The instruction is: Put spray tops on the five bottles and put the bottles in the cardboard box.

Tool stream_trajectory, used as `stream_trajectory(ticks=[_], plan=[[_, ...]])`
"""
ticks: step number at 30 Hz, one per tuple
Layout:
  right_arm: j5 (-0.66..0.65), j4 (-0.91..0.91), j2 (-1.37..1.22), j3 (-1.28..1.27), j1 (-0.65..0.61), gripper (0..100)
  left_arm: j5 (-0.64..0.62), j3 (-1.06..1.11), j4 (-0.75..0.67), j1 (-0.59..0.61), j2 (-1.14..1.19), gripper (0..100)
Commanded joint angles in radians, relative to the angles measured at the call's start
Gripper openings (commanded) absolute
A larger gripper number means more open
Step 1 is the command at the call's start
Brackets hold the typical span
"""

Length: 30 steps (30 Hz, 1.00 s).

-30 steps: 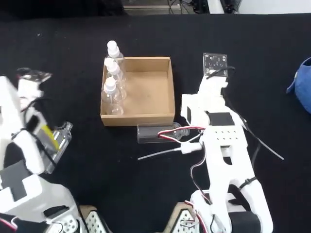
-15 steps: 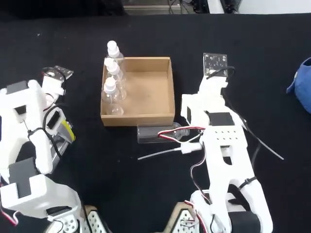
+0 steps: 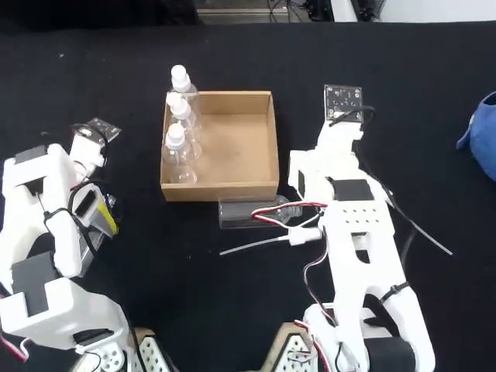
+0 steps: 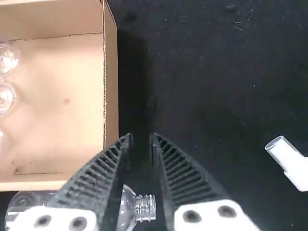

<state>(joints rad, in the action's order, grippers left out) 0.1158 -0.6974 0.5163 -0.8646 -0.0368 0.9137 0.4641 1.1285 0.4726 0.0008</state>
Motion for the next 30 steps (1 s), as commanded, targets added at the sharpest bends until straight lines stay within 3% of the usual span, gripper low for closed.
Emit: stream_trajectory(ticks=[1,5,7,12,19,28,30], plan=[[0.008,0.031,0.035,0.004,0.017,5.4,0.005,0.018,-0.011,0.001,-0.006,19],[0.008,0.031,0.035,0.004,0.017,5.4,0.003,0.019,-0.003,-0.007,-0.012,2],[0.008,0.031,0.035,0.004,0.017,5.4,0.003,0.019,0.002,-0.001,-0.018,6],[0.008,0.031,0.035,0.004,0.017,5.4,0.009,-0.085,0.103,0.054,-0.037,3],[0.008,0.031,0.035,0.004,0.017,5.4,0.014,-0.220,0.124,0.280,-0.040,3],[0.008,0.032,0.035,0.001,0.017,5.4,0.017,-0.179,0.124,0.394,-0.040,3],[0.008,0.044,0.036,-0.016,0.017,5.4,0.084,-0.166,0.124,0.400,-0.040,3]])
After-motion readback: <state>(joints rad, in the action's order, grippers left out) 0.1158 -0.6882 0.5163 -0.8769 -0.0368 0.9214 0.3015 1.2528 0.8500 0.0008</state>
